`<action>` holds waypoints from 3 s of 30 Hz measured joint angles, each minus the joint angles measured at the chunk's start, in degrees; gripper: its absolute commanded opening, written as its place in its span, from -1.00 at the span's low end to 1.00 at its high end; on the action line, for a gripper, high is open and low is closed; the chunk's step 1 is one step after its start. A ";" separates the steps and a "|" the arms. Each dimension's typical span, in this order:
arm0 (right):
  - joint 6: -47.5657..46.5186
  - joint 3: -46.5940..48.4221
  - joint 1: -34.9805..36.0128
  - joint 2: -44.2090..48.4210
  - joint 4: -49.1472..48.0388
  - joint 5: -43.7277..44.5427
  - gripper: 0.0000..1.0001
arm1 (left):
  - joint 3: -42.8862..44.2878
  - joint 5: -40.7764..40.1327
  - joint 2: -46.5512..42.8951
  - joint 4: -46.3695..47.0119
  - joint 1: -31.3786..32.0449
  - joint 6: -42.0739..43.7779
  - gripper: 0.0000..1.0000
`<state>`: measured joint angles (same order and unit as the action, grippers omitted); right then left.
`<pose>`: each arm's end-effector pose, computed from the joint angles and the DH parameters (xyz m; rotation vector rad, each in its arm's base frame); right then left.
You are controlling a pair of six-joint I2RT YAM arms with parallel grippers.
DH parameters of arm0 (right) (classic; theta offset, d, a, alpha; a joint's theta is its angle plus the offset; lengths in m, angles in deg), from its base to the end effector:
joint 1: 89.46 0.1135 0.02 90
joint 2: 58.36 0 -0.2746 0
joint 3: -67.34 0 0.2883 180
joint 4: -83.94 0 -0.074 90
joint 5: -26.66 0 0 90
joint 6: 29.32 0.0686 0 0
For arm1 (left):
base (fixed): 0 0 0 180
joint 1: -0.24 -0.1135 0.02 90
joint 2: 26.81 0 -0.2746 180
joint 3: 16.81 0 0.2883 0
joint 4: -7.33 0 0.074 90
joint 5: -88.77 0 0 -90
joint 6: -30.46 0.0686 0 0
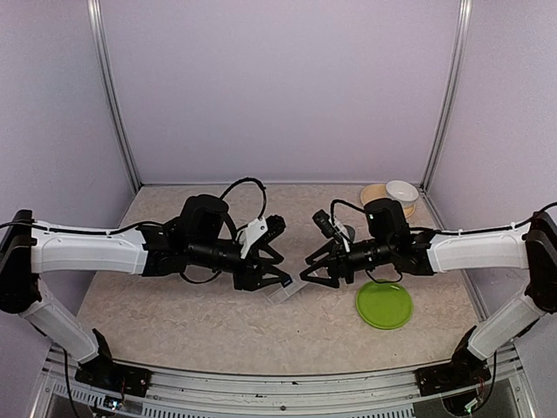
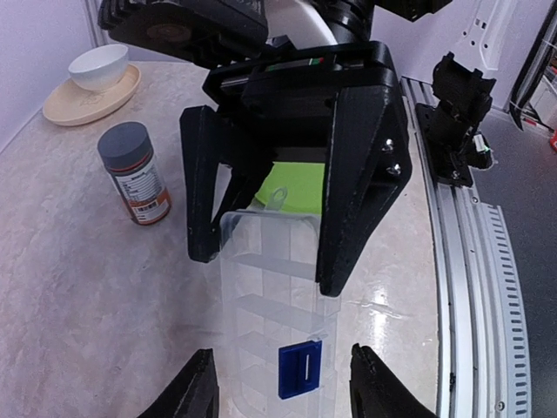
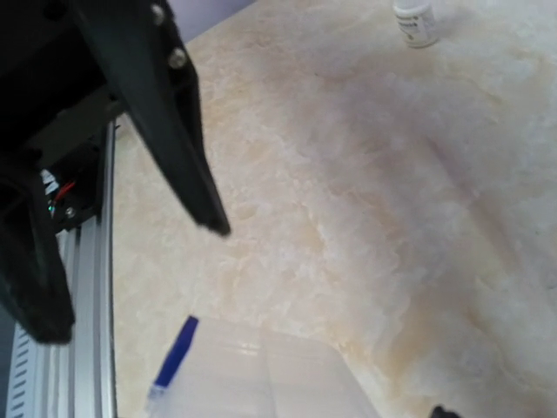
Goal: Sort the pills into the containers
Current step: Open the lid of the pill container, then pass from the left arm to the right
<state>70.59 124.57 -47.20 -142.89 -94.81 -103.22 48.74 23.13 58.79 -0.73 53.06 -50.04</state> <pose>0.2378 0.2755 0.1941 -1.0405 1.9289 1.2580 0.2132 -0.3280 0.2241 1.3320 1.6726 -0.8946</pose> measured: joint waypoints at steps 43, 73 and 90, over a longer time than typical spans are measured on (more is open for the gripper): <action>-1.55 -5.77 0.00 1.95 -8.09 -1.46 0.49 | 4.04 11.39 7.13 -4.85 -0.39 0.59 -1.00; -8.74 1.53 0.00 -5.44 -1.09 6.82 0.83 | 4.20 -2.99 7.04 -9.55 -0.44 -0.33 -1.00; -22.10 2.12 0.00 -1.07 1.51 -1.38 0.40 | 6.86 0.98 7.06 -14.08 -0.72 1.36 -1.00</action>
<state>48.50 126.69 -47.20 -143.96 -93.31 -104.59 55.61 24.12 65.85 -14.81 52.33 -48.68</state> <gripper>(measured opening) 0.709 0.025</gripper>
